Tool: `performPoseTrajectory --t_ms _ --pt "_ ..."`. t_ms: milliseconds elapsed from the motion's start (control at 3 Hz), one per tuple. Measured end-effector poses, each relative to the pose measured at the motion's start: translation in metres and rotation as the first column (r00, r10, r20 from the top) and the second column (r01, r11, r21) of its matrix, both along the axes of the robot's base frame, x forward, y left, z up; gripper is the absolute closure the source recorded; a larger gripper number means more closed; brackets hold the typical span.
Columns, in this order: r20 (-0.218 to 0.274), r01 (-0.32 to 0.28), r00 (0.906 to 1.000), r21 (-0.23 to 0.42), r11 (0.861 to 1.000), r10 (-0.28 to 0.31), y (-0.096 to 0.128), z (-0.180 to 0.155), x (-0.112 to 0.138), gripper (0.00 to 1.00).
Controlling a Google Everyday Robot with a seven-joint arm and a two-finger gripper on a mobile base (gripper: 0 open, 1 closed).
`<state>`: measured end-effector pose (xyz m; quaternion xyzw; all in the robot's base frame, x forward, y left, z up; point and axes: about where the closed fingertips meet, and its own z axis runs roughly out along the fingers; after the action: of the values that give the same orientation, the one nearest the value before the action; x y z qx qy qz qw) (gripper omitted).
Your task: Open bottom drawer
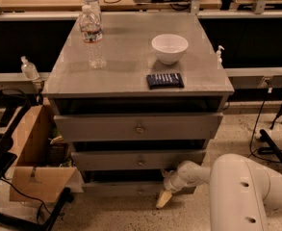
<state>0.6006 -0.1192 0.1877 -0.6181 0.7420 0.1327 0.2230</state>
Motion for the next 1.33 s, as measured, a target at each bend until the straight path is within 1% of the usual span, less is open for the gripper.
performPoseTrajectory --t_ms 333,667,1000,1333 --pt "-0.002 -0.002 1.0000 0.001 1.000 0.002 0.001 -0.001 -0.001 0.05" --pt "-0.005 -0.004 1.0000 0.002 1.000 0.004 0.003 -0.003 -0.003 0.21" --pt "-0.042 0.017 0.9989 -0.032 0.999 -0.019 -0.003 -0.003 -0.019 0.45" --pt "-0.123 0.067 0.9892 -0.103 0.992 -0.079 -0.016 0.002 -0.054 0.68"
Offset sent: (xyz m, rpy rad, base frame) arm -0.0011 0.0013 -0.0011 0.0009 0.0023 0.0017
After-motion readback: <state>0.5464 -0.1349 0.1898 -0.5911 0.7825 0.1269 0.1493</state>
